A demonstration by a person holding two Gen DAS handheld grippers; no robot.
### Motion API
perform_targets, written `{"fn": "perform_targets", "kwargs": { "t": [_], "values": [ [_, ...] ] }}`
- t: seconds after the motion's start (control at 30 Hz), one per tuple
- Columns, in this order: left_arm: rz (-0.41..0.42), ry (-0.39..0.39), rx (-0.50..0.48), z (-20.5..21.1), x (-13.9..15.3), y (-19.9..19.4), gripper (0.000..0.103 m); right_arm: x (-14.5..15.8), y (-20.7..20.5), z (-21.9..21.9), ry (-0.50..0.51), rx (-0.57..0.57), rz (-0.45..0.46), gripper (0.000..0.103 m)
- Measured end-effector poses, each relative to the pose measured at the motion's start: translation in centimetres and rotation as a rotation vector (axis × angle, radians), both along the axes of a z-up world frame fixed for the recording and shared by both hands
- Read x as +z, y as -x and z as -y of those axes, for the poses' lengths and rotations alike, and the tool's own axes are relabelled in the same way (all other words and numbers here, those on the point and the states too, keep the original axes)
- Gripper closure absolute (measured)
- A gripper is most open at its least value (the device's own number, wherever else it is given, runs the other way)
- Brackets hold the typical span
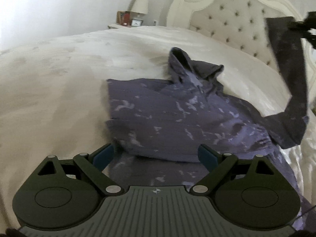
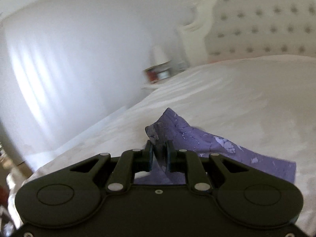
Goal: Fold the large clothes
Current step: 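Grasp the other sleeve with the right gripper and fold it across the body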
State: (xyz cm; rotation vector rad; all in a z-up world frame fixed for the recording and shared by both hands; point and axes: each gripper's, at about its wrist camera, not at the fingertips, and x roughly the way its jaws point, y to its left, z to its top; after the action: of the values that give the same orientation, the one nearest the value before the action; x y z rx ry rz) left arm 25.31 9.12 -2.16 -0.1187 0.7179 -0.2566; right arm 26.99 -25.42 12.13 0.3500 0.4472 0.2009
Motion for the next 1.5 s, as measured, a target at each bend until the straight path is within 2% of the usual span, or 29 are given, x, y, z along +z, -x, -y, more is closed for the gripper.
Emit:
{"fn": "perform_targets", "kwargs": {
  "t": [0.13,0.33,0.43,0.47,0.53,0.6,0.63,0.67,0.8,0.97,1.23,1.37,1.5],
  "values": [
    [0.001,0.010,0.029,-1.8,0.2,0.2,0.011,-3.7,-2.4,-5.0,-0.031,0.110,-0.042,0.082],
    [-0.012,0.021,0.057,-3.8,0.1,0.3,0.011,-9.9,-3.8,-12.1,0.009,0.242,-0.122,0.082],
    [-0.019,0.025,0.063,-4.4,0.1,0.3,0.011,-12.5,-3.7,-14.9,0.037,0.284,-0.154,0.078],
    [-0.021,0.026,0.065,-4.5,0.1,0.2,0.011,-13.4,-3.6,-15.6,0.051,0.299,-0.165,0.073],
    [-0.025,0.027,0.065,-4.8,0.2,0.3,0.011,-14.2,-2.7,-16.7,0.072,0.327,-0.189,0.070],
    [-0.025,0.025,0.064,-5.0,0.3,0.4,0.011,-15.0,-2.4,-17.3,0.076,0.357,-0.216,0.035],
    [-0.023,0.022,0.063,-5.0,0.5,0.4,0.011,-15.3,-2.2,-17.2,0.072,0.366,-0.218,0.028],
    [-0.017,0.018,0.061,-5.0,0.6,0.4,0.011,-15.4,-1.9,-17.0,0.069,0.372,-0.215,0.026],
    [0.006,0.014,0.047,-4.2,1.2,-0.3,0.011,-15.4,-0.6,-15.1,0.096,0.352,-0.207,0.026],
    [0.035,0.002,0.004,-1.5,1.4,-2.0,0.011,-16.2,0.4,-11.0,0.133,0.273,-0.216,0.026],
    [0.053,-0.050,-0.067,4.2,-0.2,-5.1,0.011,-18.0,1.8,-4.5,0.126,0.121,-0.263,0.026],
    [0.008,-0.105,-0.040,5.0,-2.4,-6.7,0.011,-18.7,2.3,-2.7,0.149,0.060,-0.253,0.026],
    [-0.060,-0.102,0.011,4.0,-4.9,-7.5,0.012,-20.1,2.8,-0.9,0.181,0.001,-0.267,0.026]
  ]
}}
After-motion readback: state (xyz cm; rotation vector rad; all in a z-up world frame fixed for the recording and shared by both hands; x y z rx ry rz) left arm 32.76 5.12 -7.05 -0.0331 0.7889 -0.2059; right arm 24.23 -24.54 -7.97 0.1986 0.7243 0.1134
